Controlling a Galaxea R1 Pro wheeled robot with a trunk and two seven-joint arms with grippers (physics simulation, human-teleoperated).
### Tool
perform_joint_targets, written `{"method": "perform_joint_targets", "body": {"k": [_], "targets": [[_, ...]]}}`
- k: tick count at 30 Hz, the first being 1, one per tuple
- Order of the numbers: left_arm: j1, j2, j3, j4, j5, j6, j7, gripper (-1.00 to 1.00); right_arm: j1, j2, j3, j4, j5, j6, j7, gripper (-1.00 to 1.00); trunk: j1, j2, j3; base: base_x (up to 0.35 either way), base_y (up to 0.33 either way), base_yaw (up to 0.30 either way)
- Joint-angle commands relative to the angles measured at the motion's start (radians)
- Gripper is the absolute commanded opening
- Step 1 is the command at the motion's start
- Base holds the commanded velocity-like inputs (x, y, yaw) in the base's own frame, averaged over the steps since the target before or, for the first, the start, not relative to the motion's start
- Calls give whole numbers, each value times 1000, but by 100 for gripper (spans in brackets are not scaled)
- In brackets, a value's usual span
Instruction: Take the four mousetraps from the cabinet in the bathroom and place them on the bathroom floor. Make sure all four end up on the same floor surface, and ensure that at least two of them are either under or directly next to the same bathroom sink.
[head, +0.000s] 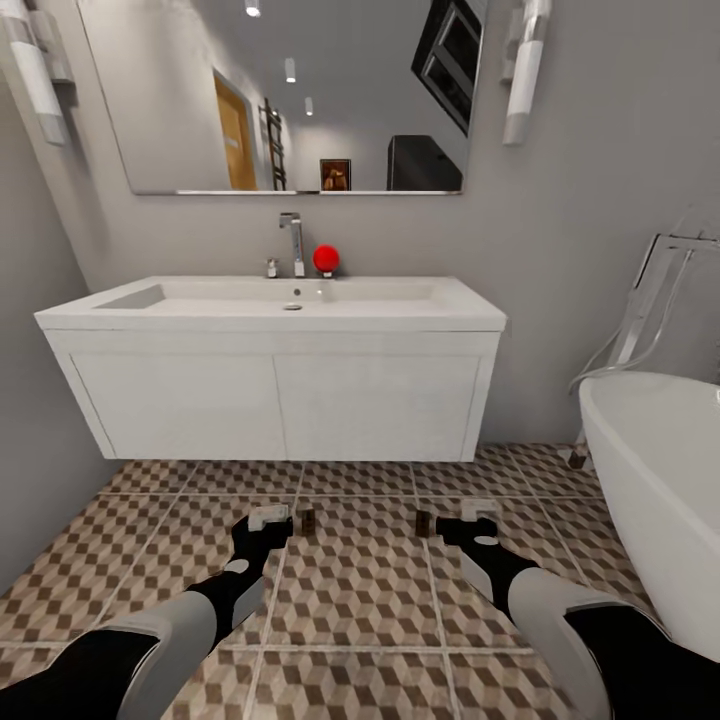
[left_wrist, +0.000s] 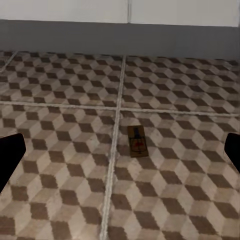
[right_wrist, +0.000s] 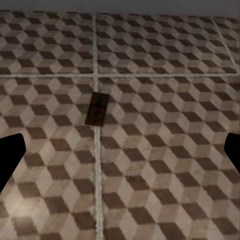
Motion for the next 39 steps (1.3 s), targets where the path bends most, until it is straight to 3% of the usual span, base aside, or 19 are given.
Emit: {"method": "perform_joint_targets", "body": {"k": [1, 15, 39], "targets": [[-1, 0, -8, 1, 7, -3, 4, 100, -1, 0, 8, 1, -8, -3, -3, 100, -1, 0, 3, 0, 0, 0], [-1, 1, -8, 1, 8, 45, 4, 100, -1, -5, 8, 12, -10, 24, -3, 100, -7, 3, 57, 0, 0, 0], [-1, 1, -8, 1, 8, 51, 6, 100, -1, -7, 8, 14, -11, 52, -4, 100, -21, 16, 149, 0, 0, 0]]}}
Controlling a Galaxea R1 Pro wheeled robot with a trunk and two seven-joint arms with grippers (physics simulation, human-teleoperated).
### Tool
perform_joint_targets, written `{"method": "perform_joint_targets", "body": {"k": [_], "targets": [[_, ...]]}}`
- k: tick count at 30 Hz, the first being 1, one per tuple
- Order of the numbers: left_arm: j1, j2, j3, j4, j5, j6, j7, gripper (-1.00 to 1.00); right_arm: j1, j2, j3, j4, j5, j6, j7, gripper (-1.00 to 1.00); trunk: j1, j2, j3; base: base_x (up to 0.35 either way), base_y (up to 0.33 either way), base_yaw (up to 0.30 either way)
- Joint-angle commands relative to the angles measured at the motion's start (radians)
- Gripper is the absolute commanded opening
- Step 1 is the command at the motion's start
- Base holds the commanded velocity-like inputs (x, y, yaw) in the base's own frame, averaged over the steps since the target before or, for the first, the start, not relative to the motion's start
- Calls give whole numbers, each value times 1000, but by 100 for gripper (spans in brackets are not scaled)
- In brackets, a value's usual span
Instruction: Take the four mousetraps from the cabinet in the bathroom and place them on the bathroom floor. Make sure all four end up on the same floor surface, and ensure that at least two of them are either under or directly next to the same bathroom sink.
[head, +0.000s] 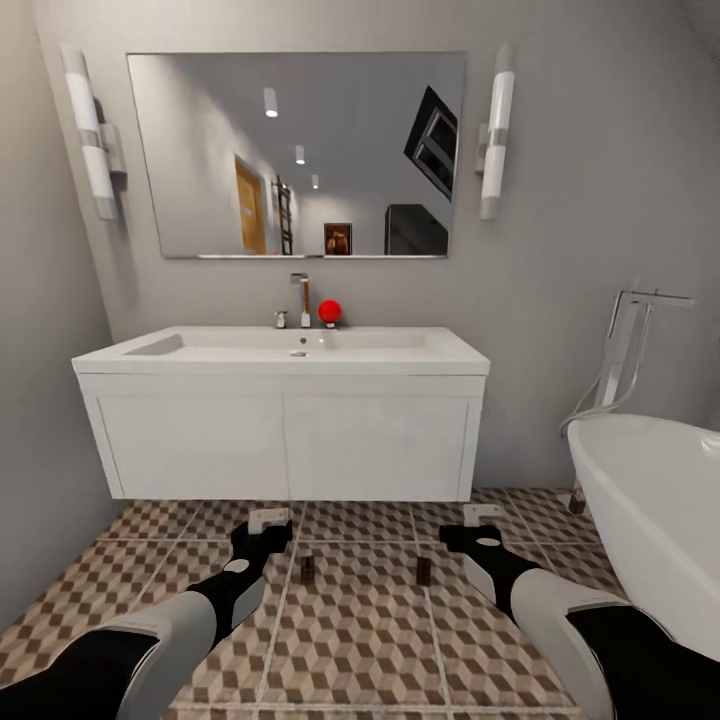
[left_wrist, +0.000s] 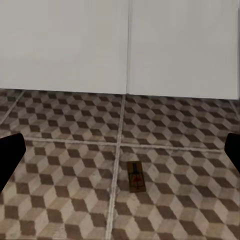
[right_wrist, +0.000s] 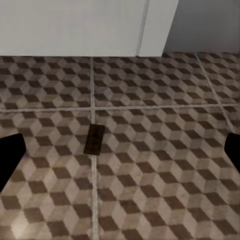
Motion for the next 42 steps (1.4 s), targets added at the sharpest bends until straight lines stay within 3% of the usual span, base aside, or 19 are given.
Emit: {"method": "perform_joint_targets", "body": {"k": [1, 42], "targets": [[-1, 0, -8, 1, 7, -3, 4, 100, -1, 1, 8, 1, -8, -3, -3, 100, -4, 7, 2, 0, 0, 0], [-1, 0, -7, 1, 18, 15, 2, 100, 6, -1, 7, 25, -17, -3, -15, 100, -161, 294, 131, 0, 0, 0]]}}
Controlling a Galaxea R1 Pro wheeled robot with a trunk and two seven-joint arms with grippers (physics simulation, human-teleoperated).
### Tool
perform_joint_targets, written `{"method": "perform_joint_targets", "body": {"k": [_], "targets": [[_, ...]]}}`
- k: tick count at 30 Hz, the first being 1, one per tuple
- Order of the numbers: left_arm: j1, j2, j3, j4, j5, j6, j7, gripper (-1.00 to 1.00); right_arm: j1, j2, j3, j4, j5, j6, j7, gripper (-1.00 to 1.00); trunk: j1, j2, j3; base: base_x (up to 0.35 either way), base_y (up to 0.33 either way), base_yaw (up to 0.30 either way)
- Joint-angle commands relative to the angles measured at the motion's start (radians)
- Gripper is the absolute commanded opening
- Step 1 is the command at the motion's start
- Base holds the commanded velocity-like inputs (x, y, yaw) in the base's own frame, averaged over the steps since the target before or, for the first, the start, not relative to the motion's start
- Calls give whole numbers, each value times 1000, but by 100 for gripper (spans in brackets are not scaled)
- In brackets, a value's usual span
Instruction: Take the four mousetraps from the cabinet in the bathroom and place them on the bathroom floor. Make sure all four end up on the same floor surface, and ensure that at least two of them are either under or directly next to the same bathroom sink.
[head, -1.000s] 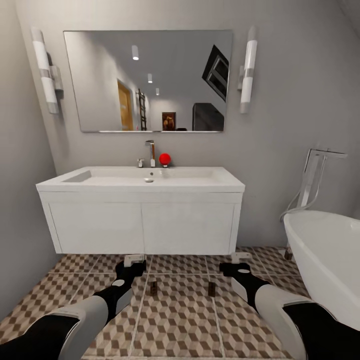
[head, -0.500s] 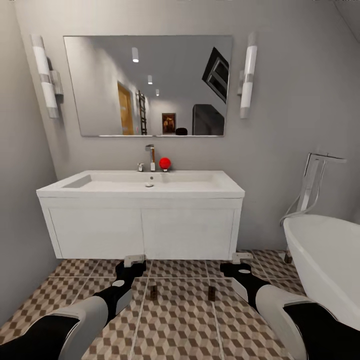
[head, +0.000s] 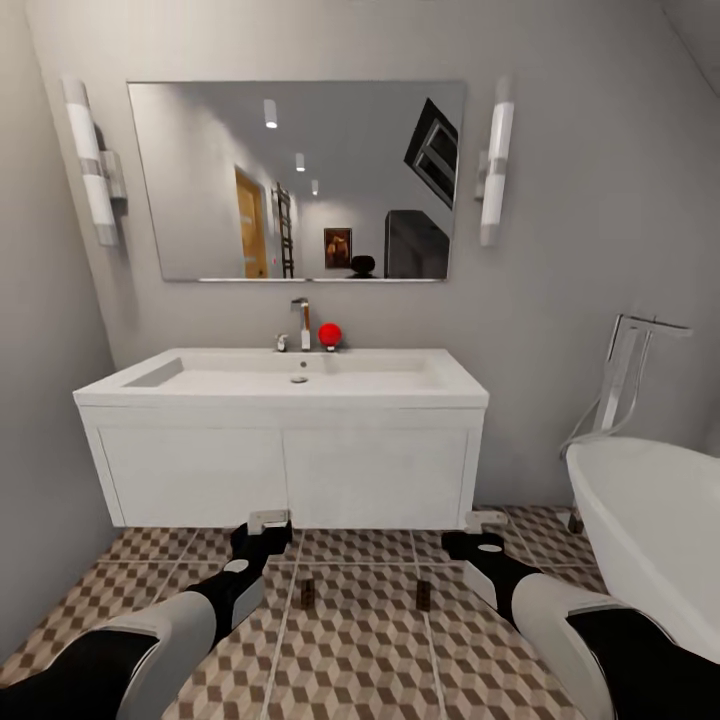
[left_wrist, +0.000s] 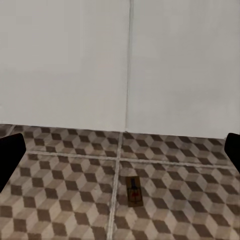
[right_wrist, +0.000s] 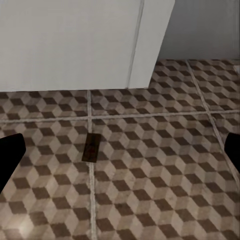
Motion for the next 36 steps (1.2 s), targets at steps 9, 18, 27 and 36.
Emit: {"method": "perform_joint_targets", "body": {"k": [9, 18, 27, 36], "targets": [[-2, 10, -8, 1, 45, 7, 2, 100, -1, -2, 8, 4, -10, -5, -8, 100, -35, 63, 27, 0, 0, 0], [5, 26, -8, 1, 70, 18, 1, 100, 34, -18, 8, 5, -9, -3, -9, 100, -69, 126, 55, 0, 0, 0], [64, 44, -8, 1, 75, 54, -2, 100, 116, -50, 8, 5, -9, 14, -10, 100, -104, 189, 84, 0, 0, 0], [140, 59, -8, 1, 78, 66, -17, 100, 215, -83, 8, 5, -8, 22, -11, 100, -138, 252, 112, 0, 0, 0]]}}
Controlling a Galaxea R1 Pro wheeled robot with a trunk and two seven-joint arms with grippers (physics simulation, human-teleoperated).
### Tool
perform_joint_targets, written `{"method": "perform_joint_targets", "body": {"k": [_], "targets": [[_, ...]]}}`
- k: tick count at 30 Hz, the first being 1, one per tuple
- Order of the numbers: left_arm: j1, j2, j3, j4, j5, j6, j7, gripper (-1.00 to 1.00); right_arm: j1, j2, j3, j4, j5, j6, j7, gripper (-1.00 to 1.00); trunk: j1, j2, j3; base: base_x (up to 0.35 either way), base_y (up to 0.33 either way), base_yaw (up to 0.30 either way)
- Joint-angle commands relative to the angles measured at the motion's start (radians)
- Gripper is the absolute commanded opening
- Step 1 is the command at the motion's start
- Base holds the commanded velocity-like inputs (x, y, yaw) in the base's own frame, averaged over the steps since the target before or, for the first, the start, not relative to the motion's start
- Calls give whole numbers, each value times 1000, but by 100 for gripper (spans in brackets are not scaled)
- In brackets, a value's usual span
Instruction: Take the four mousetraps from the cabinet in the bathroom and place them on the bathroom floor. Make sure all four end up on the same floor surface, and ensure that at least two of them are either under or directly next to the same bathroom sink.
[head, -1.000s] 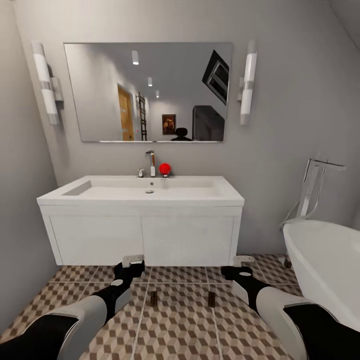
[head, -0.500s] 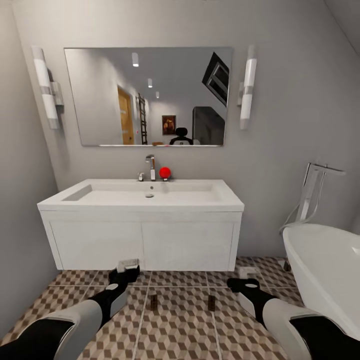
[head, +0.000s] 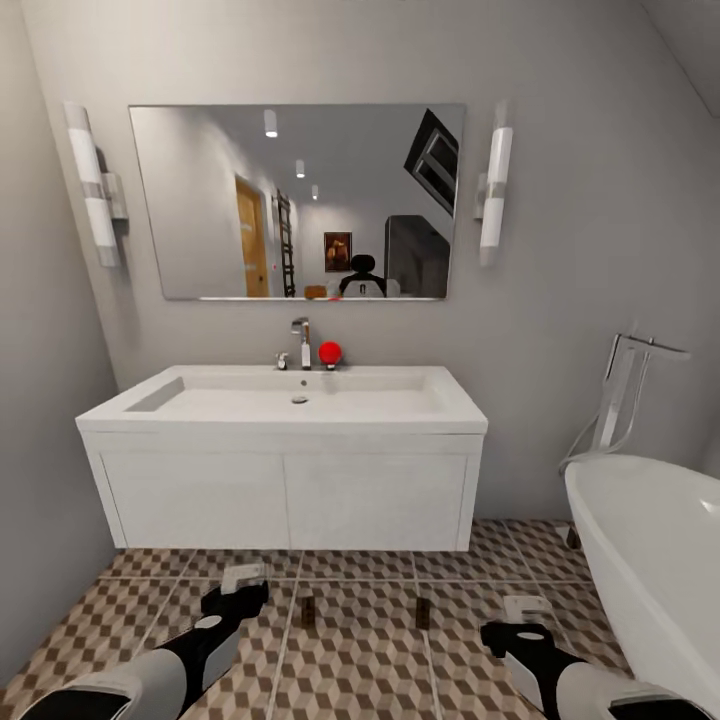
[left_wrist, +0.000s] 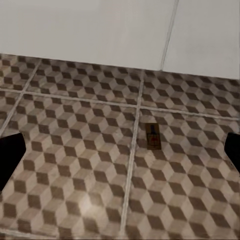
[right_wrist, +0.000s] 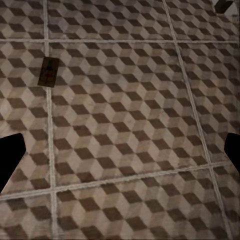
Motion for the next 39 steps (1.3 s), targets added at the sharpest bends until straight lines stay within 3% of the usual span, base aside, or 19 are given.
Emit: {"method": "perform_joint_targets", "body": {"k": [1, 13, 39], "targets": [[9, 1, -9, 1, 10, -3, 2, 100, 10, -4, 9, 3, -8, -4, -1, 100, -4, 7, 2, 0, 0, 0], [124, 4, -9, 1, 10, 28, -6, 100, 131, -24, 9, 3, -7, -1, -2, 100, -50, 91, 40, 0, 0, 0], [311, 9, -9, 1, 11, 191, -76, 100, 380, -11, 11, 3, 0, -17, 4, 100, -150, 273, 121, 0, 0, 0]]}}
